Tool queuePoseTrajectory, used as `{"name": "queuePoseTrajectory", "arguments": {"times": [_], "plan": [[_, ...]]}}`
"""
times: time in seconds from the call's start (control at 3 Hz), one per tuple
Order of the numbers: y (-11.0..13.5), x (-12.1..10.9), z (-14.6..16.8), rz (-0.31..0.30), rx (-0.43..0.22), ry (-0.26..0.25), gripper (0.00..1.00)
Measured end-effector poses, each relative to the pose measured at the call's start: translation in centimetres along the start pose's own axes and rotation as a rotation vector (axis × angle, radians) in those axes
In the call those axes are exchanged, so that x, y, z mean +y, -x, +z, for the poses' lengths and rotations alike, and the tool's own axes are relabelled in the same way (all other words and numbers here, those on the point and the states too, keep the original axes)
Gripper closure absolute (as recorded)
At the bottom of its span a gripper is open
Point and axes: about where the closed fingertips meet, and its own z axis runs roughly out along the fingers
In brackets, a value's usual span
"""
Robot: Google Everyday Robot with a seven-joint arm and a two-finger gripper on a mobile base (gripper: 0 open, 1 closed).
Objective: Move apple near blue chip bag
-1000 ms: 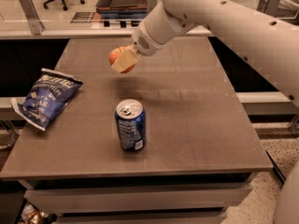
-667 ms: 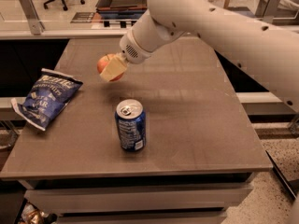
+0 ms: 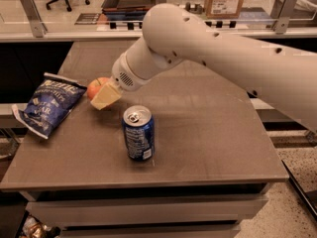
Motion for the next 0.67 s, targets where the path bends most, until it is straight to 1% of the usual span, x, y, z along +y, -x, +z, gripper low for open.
{"name": "queuePoseTrajectory", "arguments": {"times": [0.33, 0.67], "plan": [[-0.47, 2.25, 1.37, -0.020, -0.011, 0.034, 1.00], [-0.38, 2.41, 1.42, -0.023, -0.010, 0.036, 0.83]]}}
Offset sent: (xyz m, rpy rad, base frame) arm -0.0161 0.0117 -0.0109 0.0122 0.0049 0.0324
